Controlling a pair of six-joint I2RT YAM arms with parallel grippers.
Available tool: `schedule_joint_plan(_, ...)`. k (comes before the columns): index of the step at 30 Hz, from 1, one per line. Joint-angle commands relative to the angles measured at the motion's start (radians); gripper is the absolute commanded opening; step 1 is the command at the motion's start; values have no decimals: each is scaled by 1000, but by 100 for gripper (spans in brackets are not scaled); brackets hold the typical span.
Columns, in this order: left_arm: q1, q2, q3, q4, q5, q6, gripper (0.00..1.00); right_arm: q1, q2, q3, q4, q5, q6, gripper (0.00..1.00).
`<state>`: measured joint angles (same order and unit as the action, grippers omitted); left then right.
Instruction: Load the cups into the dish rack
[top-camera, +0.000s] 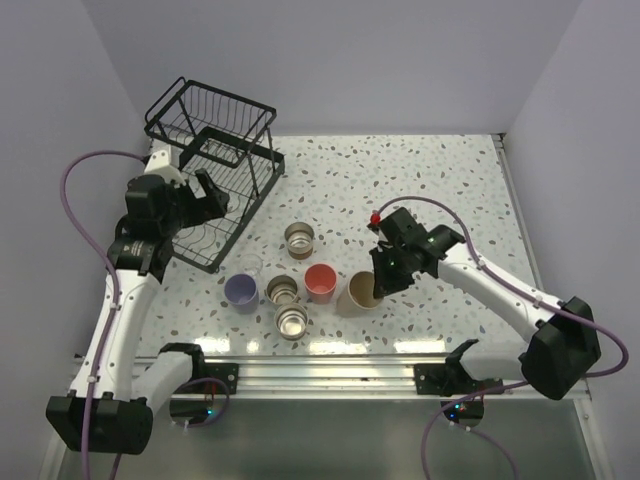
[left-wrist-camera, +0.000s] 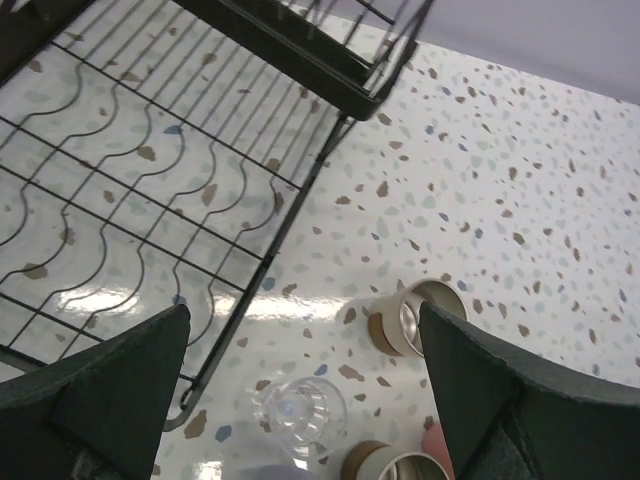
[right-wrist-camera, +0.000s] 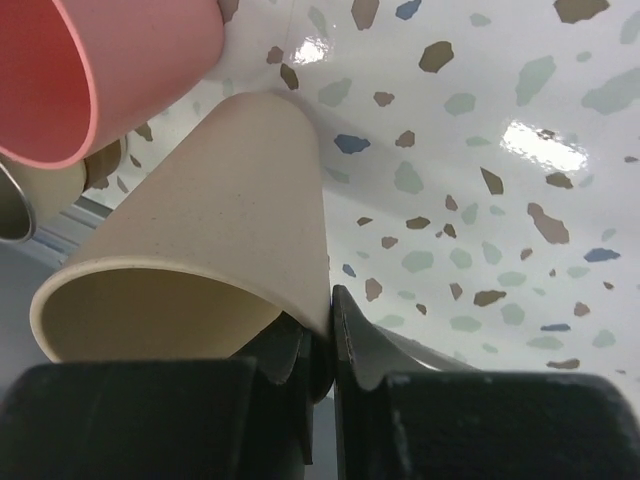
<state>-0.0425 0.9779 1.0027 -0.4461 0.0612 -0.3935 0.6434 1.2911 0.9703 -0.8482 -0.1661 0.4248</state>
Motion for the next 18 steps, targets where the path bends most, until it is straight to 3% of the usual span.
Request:
schedule_joint_plan(1,-3,-15,74,-48,214,-36,100,2,-55,114,-81,54,-27,0)
schedule_joint_plan(4,-3,13,164,-113,328,-21,100,2,-91,215,-169,124,-41,0)
schedule_joint_plan(10,-3,7,384,-224,287,-5,100,1,-168,398,-310,117,-3,0)
schedule_joint_plan(12,-3,1,381,-201,301,-83,100,1,-199,404,-318,51,32,0)
schedule_joint_plan(16,-3,8,256,-48,553,-209,100,1,-291,389,-336,-42,94,0)
schedule_joint_plan(18,-3,-14,212,42,595,-278,100,2,-354,398,-335,-100,115,0)
